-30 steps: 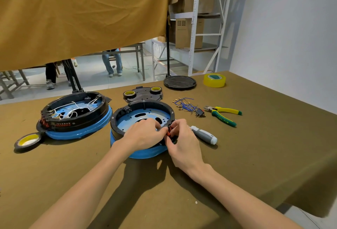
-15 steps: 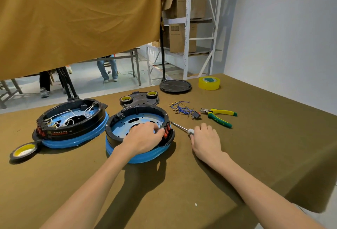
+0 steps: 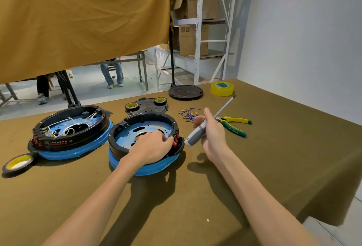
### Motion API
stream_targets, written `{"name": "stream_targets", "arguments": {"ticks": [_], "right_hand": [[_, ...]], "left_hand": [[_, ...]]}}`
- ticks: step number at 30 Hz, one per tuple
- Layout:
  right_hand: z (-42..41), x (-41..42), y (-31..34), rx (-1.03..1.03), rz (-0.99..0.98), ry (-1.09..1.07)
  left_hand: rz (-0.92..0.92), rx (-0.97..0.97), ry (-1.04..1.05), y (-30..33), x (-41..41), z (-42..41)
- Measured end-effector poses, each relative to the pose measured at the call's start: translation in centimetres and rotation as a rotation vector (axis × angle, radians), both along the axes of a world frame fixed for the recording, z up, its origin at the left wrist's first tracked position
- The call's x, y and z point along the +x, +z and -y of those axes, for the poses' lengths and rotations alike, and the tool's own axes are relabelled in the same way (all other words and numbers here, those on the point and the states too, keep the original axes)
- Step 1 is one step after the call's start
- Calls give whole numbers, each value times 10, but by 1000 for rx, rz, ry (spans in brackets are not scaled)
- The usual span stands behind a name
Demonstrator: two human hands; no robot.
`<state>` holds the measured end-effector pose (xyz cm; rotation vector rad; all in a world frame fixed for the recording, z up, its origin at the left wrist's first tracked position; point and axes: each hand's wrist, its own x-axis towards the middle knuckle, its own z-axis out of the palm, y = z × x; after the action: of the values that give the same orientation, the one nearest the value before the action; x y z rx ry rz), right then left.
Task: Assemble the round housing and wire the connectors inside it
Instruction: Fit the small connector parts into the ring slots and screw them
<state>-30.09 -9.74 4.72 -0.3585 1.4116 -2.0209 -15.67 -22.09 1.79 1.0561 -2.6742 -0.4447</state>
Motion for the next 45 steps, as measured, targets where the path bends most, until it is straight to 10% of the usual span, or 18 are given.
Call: {"name": "stream_targets", "arguments": {"ticks": [5, 45], "right_hand": [[0, 7, -25, 221, -652, -210], [-3, 20, -43, 13, -628, -240]], "left_hand": [[16, -9, 3, -2, -1, -1], [-26, -17, 25, -7, 0, 7]]}}
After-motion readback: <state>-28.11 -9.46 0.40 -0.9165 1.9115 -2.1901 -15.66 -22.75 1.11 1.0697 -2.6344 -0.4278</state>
